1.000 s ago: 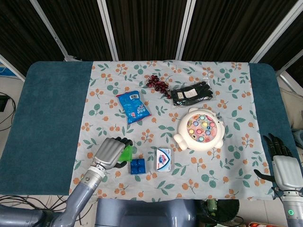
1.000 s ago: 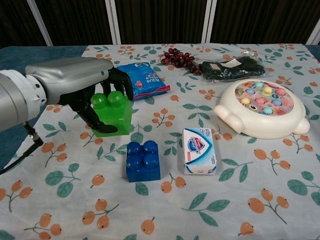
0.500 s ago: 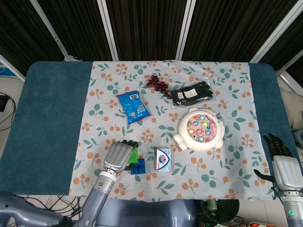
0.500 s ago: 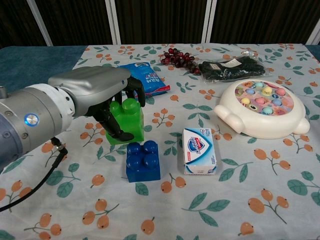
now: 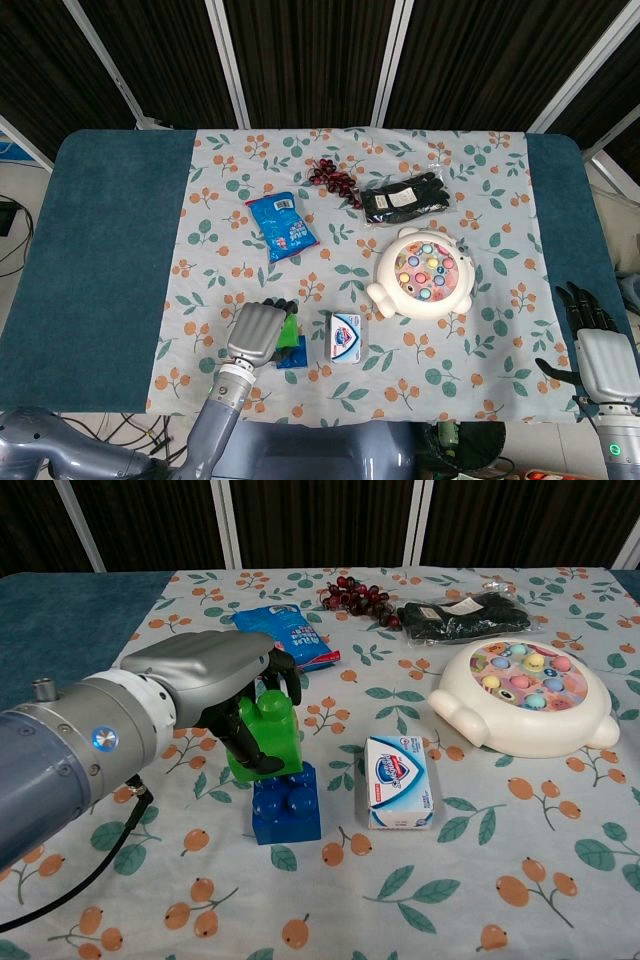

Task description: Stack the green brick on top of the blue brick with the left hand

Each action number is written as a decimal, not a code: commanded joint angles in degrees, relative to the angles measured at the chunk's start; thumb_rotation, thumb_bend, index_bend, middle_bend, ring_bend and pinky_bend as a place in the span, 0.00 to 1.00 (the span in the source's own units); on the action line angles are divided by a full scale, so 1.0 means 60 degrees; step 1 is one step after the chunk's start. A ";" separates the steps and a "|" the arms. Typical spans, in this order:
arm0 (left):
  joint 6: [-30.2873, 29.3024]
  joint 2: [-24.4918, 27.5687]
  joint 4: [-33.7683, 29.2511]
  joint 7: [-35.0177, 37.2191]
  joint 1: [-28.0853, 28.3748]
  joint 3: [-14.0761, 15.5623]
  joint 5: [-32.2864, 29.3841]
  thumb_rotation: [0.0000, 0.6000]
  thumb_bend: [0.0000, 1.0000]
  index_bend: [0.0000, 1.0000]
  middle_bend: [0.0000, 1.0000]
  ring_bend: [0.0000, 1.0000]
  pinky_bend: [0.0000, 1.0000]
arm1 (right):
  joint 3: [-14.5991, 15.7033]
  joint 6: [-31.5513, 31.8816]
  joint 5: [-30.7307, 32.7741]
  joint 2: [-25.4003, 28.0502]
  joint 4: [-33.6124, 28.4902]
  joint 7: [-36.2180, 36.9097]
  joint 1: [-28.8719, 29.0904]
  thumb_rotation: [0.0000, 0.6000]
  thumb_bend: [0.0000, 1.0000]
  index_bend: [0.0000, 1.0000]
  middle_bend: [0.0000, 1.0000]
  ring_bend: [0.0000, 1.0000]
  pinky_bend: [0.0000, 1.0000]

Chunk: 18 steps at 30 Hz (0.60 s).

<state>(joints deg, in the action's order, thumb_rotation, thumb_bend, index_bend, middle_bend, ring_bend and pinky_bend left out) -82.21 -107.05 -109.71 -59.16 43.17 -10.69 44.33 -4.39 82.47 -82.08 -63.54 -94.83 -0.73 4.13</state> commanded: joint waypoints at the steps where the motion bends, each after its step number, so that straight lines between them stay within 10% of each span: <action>1: -0.0005 -0.0080 0.0065 0.0093 0.0012 -0.0075 -0.0015 1.00 0.42 0.58 0.54 0.48 0.56 | 0.0006 -0.0003 -0.0004 0.0000 -0.0004 -0.0007 0.0000 1.00 0.10 0.00 0.00 0.00 0.19; 18: -0.0143 -0.0511 0.0165 0.0240 0.0123 -0.0457 -0.0392 1.00 0.42 0.58 0.55 0.48 0.56 | 0.0003 -0.0022 0.0023 0.0024 -0.0040 0.0008 0.0000 1.00 0.10 0.00 0.00 0.00 0.19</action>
<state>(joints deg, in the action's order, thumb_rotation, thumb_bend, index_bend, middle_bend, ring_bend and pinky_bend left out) -83.05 -110.07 -108.76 -57.69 43.86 -13.39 42.00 -4.37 82.33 -81.95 -63.39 -95.07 -0.69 4.14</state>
